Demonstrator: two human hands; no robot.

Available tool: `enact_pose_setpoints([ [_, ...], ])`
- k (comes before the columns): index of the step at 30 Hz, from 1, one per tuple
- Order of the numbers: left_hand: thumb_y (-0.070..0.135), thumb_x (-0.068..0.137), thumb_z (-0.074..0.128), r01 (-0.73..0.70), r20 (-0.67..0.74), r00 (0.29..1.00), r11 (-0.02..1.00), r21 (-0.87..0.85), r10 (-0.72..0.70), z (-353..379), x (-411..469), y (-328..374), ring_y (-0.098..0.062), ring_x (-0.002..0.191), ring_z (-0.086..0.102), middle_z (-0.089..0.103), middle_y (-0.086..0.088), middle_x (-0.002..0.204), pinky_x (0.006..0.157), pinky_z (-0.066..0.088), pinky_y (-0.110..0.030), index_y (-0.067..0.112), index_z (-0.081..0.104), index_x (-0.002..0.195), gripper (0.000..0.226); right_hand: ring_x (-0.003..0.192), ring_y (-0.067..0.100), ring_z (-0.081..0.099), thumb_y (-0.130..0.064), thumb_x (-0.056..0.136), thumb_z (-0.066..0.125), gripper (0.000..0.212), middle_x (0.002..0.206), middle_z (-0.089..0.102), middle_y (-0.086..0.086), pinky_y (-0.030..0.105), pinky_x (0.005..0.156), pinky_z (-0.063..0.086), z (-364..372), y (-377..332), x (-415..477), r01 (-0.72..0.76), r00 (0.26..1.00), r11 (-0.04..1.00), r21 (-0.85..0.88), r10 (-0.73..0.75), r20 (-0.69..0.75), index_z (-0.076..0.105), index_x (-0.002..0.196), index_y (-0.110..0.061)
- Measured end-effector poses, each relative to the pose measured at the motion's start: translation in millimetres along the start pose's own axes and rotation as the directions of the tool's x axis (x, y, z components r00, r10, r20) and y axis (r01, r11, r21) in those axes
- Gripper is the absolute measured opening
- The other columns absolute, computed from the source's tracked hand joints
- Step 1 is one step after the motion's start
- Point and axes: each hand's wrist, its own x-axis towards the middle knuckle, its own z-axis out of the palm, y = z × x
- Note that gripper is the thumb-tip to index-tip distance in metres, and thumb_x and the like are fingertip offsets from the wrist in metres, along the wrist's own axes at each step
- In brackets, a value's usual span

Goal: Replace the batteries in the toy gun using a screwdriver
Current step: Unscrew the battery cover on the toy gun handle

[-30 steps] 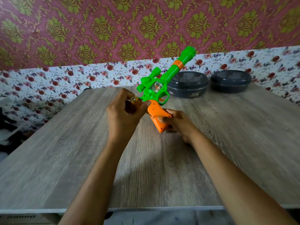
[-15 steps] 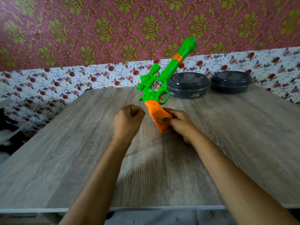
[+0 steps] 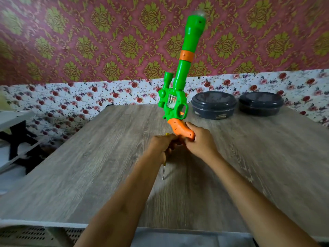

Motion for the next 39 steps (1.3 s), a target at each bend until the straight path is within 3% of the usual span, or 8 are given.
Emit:
enact_pose_setpoints([
  [7, 0.012, 0.094, 0.052, 0.083, 0.018, 0.996, 0.993, -0.087, -0.082, 3, 10, 3, 0.000, 0.023, 0.040, 0.056, 0.004, 0.035, 0.027, 0.024, -0.009, 0.008, 0.055, 0.069, 0.026, 0.108, 0.028, 0.059, -0.023, 0.084, 0.057, 0.063, 0.123, 0.059, 0.010, 0.034, 0.087, 0.047, -5, -9, 4, 0.123, 0.992, 0.944, -0.307, -0.123, 0.018, 0.034, 0.142, -0.018],
  [12, 0.016, 0.096, 0.049, 0.183, 0.132, 0.977, 0.975, -0.125, -0.167, -4, 17, 7, -0.001, 0.023, 0.038, 0.055, 0.003, 0.037, 0.027, 0.022, -0.008, 0.010, 0.054, 0.070, 0.028, 0.110, 0.028, 0.057, -0.024, 0.087, 0.052, 0.063, 0.130, 0.053, 0.010, 0.034, 0.088, 0.045, -8, -18, 6, 0.193, 0.980, 0.893, -0.407, -0.191, 0.046, 0.028, 0.144, -0.017],
  [17, 0.030, 0.097, 0.047, 0.227, 0.207, 0.960, 0.956, -0.184, -0.188, -12, 23, 6, -0.001, 0.029, 0.034, 0.051, 0.003, 0.040, 0.031, 0.022, -0.008, 0.012, 0.054, 0.068, 0.034, 0.111, 0.028, 0.056, -0.026, 0.089, 0.050, 0.060, 0.129, 0.054, 0.011, 0.034, 0.087, 0.045, -12, -29, 12, 0.201, 0.979, 0.894, -0.399, -0.200, 0.045, 0.028, 0.144, -0.017],
  [22, 0.028, 0.098, 0.046, 0.193, 0.201, 0.969, 0.949, -0.249, -0.144, -9, 23, 2, -0.001, 0.027, 0.032, 0.050, 0.004, 0.039, 0.030, 0.022, -0.009, 0.014, 0.052, 0.071, 0.032, 0.112, 0.027, 0.057, -0.026, 0.089, 0.051, 0.062, 0.131, 0.053, 0.011, 0.035, 0.088, 0.045, -10, -30, 9, 0.199, 0.980, 0.898, -0.391, -0.192, 0.056, 0.027, 0.145, -0.018],
  [30, 0.038, 0.096, 0.046, 0.196, 0.198, 0.968, 0.954, -0.226, -0.152, -10, 30, 0, -0.003, 0.052, 0.029, 0.050, 0.005, 0.045, 0.036, 0.022, -0.010, 0.015, 0.055, 0.068, 0.037, 0.112, 0.027, 0.057, -0.026, 0.089, 0.052, 0.061, 0.129, 0.055, 0.011, 0.035, 0.090, 0.044, -8, -27, 9, 0.167, 0.985, 0.925, -0.341, -0.168, 0.028, 0.029, 0.144, -0.016],
  [39, 0.028, 0.095, 0.049, 0.180, 0.202, 0.968, 0.970, -0.162, -0.146, -9, 34, 1, -0.003, 0.040, 0.029, 0.050, 0.004, 0.046, 0.034, 0.021, -0.010, 0.013, 0.055, 0.070, 0.030, 0.113, 0.027, 0.057, -0.026, 0.088, 0.054, 0.061, 0.127, 0.057, 0.010, 0.035, 0.091, 0.045, -4, -18, 8, 0.123, 0.992, 0.952, -0.280, -0.128, 0.000, 0.031, 0.144, -0.017],
])
